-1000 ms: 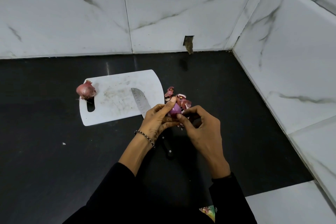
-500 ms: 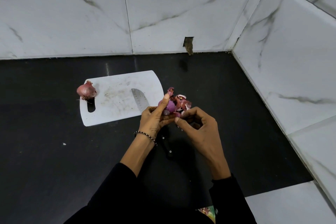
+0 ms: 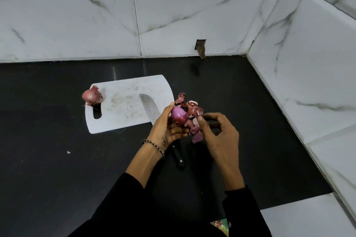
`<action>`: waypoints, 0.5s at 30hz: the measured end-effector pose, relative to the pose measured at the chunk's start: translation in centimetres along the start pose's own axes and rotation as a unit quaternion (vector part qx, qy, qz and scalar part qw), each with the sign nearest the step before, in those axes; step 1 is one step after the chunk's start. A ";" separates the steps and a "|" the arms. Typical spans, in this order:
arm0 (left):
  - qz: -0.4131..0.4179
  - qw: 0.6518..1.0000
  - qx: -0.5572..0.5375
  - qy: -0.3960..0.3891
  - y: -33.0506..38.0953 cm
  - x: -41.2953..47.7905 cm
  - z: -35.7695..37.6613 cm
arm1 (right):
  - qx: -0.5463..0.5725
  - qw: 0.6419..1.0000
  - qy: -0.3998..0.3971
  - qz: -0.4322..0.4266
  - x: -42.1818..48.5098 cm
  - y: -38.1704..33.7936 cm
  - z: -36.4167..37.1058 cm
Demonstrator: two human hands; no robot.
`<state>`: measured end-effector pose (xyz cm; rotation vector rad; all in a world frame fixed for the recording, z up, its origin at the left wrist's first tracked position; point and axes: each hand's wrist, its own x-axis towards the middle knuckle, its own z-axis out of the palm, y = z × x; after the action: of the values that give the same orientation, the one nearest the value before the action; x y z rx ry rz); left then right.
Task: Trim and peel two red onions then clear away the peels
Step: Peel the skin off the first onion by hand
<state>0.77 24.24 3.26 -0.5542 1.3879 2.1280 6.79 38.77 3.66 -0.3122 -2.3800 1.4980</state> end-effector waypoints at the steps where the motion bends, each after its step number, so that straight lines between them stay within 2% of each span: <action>1: 0.001 1.000 0.002 -0.007 0.1 -0.2 0.1 | 0.011 1.000 -0.006 -0.010 0.0 -0.3 0.0; 4: 0.005 1.000 0.005 -0.027 0.2 -0.6 0.1 | 0.025 0.996 -0.050 -0.070 0.0 -1.1 0.1; 8: 0.020 0.997 -0.016 -0.072 0.2 -1.0 0.5 | -0.017 0.985 -0.091 -0.145 0.1 -1.3 0.6; 11: 0.007 0.996 -0.031 -0.078 0.5 -1.5 0.7 | -0.043 0.982 -0.083 -0.166 0.1 -1.1 0.8; 15: 0.015 0.994 0.013 -0.103 0.5 -1.6 0.7 | -0.017 0.985 -0.067 -0.155 0.0 -1.1 0.6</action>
<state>1.70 24.37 4.81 -0.2949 1.3147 2.1205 6.53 37.78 4.43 0.1526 -2.4218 1.3711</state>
